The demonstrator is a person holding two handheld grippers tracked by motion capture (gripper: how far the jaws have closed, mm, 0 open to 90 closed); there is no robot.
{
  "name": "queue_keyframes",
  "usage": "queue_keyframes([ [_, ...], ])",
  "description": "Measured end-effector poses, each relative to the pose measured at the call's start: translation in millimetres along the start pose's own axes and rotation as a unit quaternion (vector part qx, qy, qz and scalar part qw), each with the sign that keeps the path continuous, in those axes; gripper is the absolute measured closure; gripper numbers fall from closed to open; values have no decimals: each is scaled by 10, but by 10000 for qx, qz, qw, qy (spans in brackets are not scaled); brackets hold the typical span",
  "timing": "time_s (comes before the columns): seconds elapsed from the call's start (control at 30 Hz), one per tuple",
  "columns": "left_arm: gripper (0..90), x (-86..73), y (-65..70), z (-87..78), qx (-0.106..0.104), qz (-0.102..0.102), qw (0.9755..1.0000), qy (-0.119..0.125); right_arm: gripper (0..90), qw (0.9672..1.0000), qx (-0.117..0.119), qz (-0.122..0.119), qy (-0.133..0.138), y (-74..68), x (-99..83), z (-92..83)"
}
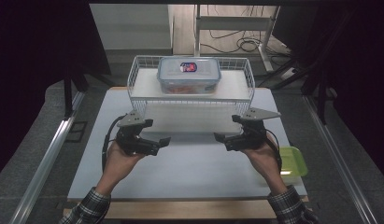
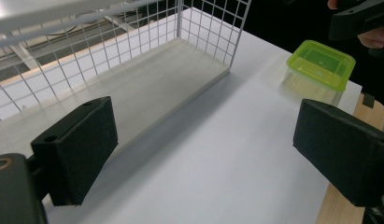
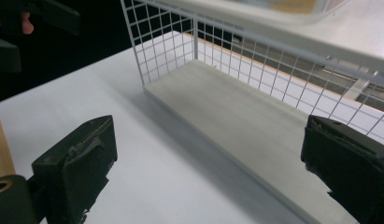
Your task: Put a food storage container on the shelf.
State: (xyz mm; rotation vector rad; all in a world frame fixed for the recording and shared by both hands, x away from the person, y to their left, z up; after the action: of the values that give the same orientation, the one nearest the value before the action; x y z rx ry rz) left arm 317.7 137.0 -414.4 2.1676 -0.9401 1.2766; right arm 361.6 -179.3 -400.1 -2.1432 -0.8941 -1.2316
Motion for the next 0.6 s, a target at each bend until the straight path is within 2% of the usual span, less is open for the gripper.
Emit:
queue_keyframes([
  [0.2,57,-183,66,-26,60,13,10000,17,36,9998,-156,-126,42,-32,-140,-53],
  [0.3,56,-263,100,-18,23,-42,10000,80,29,9997,-174,-146,32,-38,-201,-77],
  [0.47,49,-341,159,16,85,39,9999,-37,21,9995,-238,-207,29,-67,-305,-105],
  [0.6,43,-393,210,-5,54,39,10000,16,23,9996,-209,-197,-73,-117,-399,-117],
])
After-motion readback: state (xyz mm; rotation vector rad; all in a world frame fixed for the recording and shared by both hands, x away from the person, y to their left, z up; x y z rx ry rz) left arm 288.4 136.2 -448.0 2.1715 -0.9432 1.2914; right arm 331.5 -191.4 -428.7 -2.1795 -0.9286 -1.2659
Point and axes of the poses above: each handheld gripper's, and its own axes: z roughly forward along the jaws, x roughly out of its top, y roughly to its right, the point moved 3 cm from there along z, roughly forward along the jaws, and after that the axes turned 5 degrees about z, right-handed, at the moved point
